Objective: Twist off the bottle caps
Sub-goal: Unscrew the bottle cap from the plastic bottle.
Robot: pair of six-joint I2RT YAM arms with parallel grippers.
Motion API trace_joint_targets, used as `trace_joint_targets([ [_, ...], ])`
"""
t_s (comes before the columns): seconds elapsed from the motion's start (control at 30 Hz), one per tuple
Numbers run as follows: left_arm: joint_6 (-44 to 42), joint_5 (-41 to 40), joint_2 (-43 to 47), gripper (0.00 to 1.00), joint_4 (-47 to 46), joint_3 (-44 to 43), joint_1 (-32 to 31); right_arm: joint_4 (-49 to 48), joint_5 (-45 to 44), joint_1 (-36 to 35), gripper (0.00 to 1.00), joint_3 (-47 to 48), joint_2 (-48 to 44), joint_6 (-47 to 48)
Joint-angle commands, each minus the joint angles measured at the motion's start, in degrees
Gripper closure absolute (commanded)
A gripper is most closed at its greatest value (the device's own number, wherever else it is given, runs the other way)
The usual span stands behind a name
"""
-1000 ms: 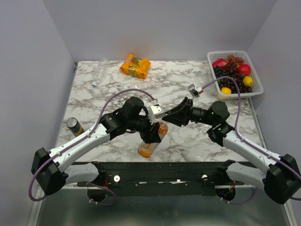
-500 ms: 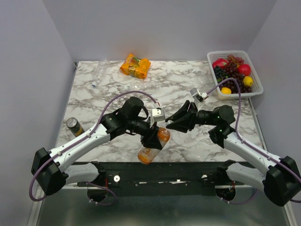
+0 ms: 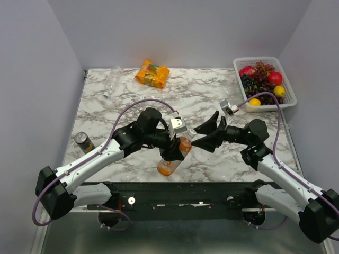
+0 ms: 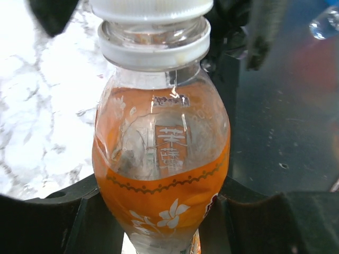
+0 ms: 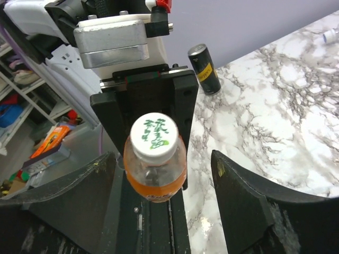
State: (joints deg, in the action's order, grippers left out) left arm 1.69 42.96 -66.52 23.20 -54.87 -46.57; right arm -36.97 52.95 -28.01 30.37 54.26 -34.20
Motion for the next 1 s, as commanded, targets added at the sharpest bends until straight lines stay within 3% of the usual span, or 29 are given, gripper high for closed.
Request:
trace_joint_targets([
  [0.0,0.2,-10.4,1.0,0.60,-0.4,-1.9,-0.1,8.5,-5.4,0.3,0.20,-0.5,-4.0,4.7],
  [0.17,1.4,-19.2,0.5,0.60,-0.4,-1.8,-0.1,17.4,-11.5,0.3,0.20,0.8,-9.3,6.6],
  [0.3,1.7,-27.9,-0.3,0.61,0.4,-1.8,-1.0,25.3,-23.2,0.4,0.21,4.1,-11.2,2.6],
  [0.5,1.1,-40.7,-1.9,0.61,3.1,-2.3,-5.0,27.1,-30.6,-0.9,0.27,6.5,-7.9,0.3],
  [0.97,0.9,-44.2,-4.5,0.61,4.3,-2.9,-6.4,22.8,-34.1,-7.7,0.30,8.7,1.5,-4.0],
])
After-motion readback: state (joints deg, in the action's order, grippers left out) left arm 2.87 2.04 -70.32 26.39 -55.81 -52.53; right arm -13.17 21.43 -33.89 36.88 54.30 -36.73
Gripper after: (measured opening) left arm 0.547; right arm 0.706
